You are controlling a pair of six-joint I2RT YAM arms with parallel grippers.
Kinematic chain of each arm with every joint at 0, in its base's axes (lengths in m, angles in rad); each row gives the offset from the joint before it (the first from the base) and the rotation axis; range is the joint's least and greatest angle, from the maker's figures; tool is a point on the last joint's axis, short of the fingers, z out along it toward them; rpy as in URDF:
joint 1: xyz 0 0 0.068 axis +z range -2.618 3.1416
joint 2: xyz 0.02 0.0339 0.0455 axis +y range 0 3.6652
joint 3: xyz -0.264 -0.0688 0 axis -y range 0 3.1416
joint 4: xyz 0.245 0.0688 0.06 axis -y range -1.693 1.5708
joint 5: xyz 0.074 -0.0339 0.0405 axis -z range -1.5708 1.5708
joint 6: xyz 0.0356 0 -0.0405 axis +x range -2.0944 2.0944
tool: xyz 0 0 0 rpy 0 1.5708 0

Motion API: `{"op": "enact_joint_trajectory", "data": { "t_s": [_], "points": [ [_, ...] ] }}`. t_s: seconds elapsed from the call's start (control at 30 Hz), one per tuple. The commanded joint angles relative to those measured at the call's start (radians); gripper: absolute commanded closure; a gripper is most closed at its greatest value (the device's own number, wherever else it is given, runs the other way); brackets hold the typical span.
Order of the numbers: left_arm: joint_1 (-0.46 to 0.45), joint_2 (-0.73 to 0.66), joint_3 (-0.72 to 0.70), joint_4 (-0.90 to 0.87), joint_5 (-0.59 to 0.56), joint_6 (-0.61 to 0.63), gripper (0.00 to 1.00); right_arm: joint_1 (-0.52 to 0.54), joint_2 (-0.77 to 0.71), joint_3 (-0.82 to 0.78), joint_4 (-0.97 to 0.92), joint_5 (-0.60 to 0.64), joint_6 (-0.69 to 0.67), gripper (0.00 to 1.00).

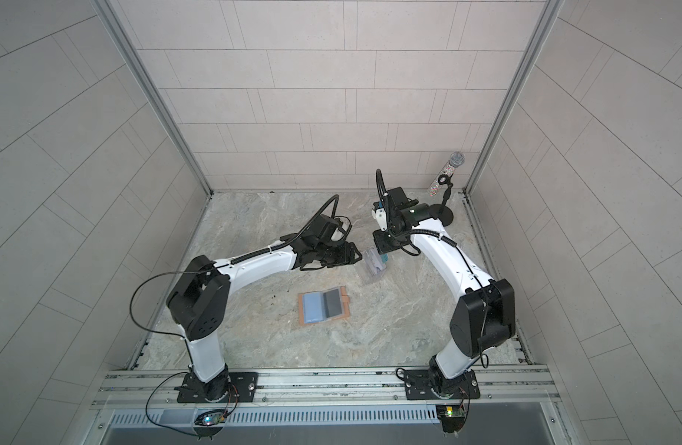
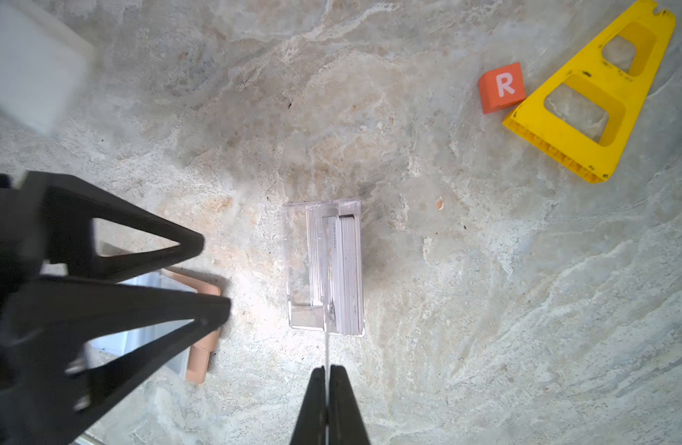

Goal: Insert credit cards into a card holder
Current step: Pick up the credit card from the storage box.

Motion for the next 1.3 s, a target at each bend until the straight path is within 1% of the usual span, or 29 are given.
{"op": "enact_joint_trajectory", "data": {
  "t_s": [0.0, 0.13, 0.2, 0.3, 0.37, 0.47, 0.57, 0.63, 0.7, 0.83, 0.93, 1.1, 1.27],
  "points": [
    [0.009, -0.093, -0.081, -0.083, -0.076, 0.065, 0.32, 0.001, -0.044, -0.044, 0.01, -0.074, 0.017, 1.0],
    [0.036, -0.201, -0.197, -0.073, -0.085, 0.059, 0.32, 0.003, -0.079, -0.118, 0.082, -0.179, 0.043, 1.0],
    [0.074, -0.268, -0.285, 0.0, -0.036, 0.027, 0.32, 0.003, -0.092, -0.151, 0.118, -0.235, 0.063, 1.0],
    [0.143, -0.372, -0.434, 0.185, 0.076, -0.047, 0.32, 0.002, -0.11, -0.199, 0.197, -0.331, 0.112, 1.0],
    [0.174, -0.43, -0.524, 0.317, 0.14, -0.093, 0.32, 0.002, -0.121, -0.235, 0.282, -0.43, 0.167, 1.0],
    [0.197, -0.488, -0.618, 0.481, 0.218, -0.146, 0.33, 0.01, -0.151, -0.304, 0.431, -0.532, 0.268, 1.0],
    [0.199, -0.52, -0.68, 0.626, 0.262, -0.202, 0.33, 0.027, -0.188, -0.38, 0.614, -0.611, 0.375, 1.0],
    [0.198, -0.53, -0.702, 0.703, 0.284, -0.234, 0.34, 0.044, -0.2, -0.425, 0.732, -0.644, 0.449, 1.0],
    [0.198, -0.539, -0.718, 0.765, 0.295, -0.261, 0.36, 0.061, -0.202, -0.445, 0.8, -0.659, 0.502, 1.0],
    [0.198, -0.556, -0.722, 0.783, 0.292, -0.267, 0.4, 0.092, -0.196, -0.471, 0.938, -0.695, 0.612, 1.0],
    [0.198, -0.557, -0.722, 0.798, 0.299, -0.273, 0.45, 0.114, -0.192, -0.482, 1.024, -0.706, 0.662, 1.0],
    [0.193, -0.549, -0.722, 0.804, 0.3, -0.277, 0.52, 0.137, -0.172, -0.475, 1.094, -0.733, 0.714, 1.0],
    [0.193, -0.554, -0.72, 0.831, 0.31, -0.295, 0.61, 0.15, -0.162, -0.466, 1.089, -0.729, 0.713, 1.0]
  ]
}}
